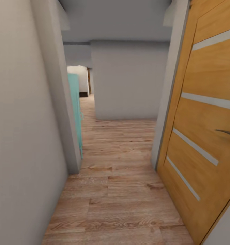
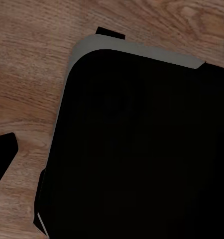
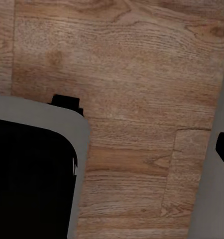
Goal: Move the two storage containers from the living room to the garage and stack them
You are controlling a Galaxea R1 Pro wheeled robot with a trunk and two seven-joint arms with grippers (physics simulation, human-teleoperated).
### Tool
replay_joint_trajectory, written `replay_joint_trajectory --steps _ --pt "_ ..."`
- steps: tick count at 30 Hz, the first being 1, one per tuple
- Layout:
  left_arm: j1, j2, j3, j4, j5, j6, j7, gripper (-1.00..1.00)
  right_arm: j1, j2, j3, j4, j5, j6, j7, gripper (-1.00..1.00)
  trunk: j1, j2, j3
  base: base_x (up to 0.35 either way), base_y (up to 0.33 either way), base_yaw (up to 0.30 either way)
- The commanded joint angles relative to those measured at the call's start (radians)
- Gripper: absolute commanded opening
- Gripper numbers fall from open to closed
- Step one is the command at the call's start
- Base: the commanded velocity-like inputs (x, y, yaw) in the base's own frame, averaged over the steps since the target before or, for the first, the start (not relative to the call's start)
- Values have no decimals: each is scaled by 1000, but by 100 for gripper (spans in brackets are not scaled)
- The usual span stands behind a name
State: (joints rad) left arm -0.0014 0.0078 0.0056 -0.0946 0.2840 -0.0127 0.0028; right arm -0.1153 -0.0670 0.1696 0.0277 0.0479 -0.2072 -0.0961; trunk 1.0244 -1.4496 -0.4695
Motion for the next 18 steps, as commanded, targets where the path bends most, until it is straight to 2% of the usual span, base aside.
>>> replay_joint_trajectory --steps 1,18 --pt "0 0 0 0 4 0 0 100 -1 0 5 3 5 -4 -5 100 1 0 -1 319 0 0" --pt "0 1 2 12 4 2 0 100 -1 4 5 3 6 -5 -5 100 1 0 -1 320 0 0"
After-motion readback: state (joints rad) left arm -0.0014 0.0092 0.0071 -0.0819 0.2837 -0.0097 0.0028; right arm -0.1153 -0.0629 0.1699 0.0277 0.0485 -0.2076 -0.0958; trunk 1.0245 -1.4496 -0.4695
